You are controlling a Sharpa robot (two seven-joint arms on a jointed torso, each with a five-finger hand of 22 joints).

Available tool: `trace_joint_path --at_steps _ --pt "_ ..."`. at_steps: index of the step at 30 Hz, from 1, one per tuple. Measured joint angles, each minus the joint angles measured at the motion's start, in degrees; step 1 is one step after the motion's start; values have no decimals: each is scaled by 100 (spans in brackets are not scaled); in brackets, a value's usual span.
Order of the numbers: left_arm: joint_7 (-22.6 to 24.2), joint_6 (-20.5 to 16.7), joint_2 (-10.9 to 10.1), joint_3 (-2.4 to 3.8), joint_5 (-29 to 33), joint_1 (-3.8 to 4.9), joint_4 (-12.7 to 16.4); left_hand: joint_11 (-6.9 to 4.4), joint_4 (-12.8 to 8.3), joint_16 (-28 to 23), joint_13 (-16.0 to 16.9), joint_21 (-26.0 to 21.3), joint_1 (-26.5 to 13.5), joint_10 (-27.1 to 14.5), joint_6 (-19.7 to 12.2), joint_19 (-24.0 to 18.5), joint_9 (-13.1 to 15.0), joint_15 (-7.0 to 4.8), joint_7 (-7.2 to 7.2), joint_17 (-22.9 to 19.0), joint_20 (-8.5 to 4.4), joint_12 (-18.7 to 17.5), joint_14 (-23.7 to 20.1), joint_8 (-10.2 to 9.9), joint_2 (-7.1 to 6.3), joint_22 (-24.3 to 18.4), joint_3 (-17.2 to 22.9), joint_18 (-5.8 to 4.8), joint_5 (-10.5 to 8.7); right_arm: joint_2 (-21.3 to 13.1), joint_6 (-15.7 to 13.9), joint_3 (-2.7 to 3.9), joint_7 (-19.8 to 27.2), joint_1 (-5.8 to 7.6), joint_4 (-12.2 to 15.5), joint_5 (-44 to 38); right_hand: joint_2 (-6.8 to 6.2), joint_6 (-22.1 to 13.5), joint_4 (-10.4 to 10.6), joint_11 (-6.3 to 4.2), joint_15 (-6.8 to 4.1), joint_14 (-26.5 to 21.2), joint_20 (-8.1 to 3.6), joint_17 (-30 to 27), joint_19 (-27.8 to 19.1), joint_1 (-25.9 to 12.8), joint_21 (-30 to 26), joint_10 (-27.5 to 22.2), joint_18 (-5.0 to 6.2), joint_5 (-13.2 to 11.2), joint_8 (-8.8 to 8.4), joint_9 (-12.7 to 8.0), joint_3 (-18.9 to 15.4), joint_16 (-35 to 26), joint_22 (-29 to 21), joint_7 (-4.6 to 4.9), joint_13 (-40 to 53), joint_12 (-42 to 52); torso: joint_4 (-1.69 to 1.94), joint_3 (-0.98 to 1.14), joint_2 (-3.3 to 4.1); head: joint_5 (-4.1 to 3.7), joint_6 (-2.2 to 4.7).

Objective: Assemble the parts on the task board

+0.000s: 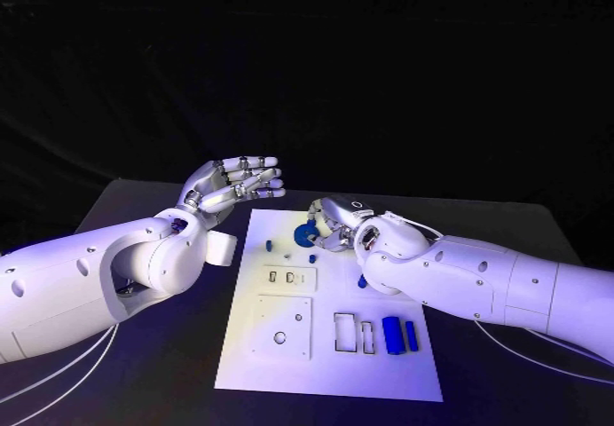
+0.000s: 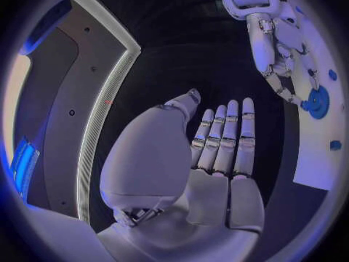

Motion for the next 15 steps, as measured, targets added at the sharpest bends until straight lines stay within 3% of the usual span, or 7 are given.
trace_joint_path --at_steps 4,8,15 --pt "0 0 -1 0 0 0 -4 0 -14 0 0 0 -21 0 0 0 0 0 0 9 0 -4 0 0 -21 -8 14 0 0 -97 -18 0 14 0 102 1 0 0 0 0 0 0 0 0 0 0 0 0 0 -18 0 0 0 0 0 0 0 0 2 1 -2 2 -2" --pt "-1 2 -13 0 0 0 -9 0 -14 0 0 0 -21 0 0 0 0 0 0 9 0 -4 0 0 -21 -7 14 0 0 -416 -83 9 49 25 414 49 2 0 11 0 0 0 5 -1 0 -1 0 0 0 -28 0 0 -11 0 -1 0 -1 0 -1 1 -8 9 4" --pt "-1 2 -51 -3 0 0 -29 0 -14 -23 0 0 -21 0 0 0 0 0 0 9 0 -4 0 0 -21 -7 14 0 0 -1342 -162 44 506 312 991 746 28 162 -60 0 0 0 44 -1 -2 -19 -108 0 0 -28 -57 0 26 -3 -1 0 -1 -26 -41 4 -34 25 9"
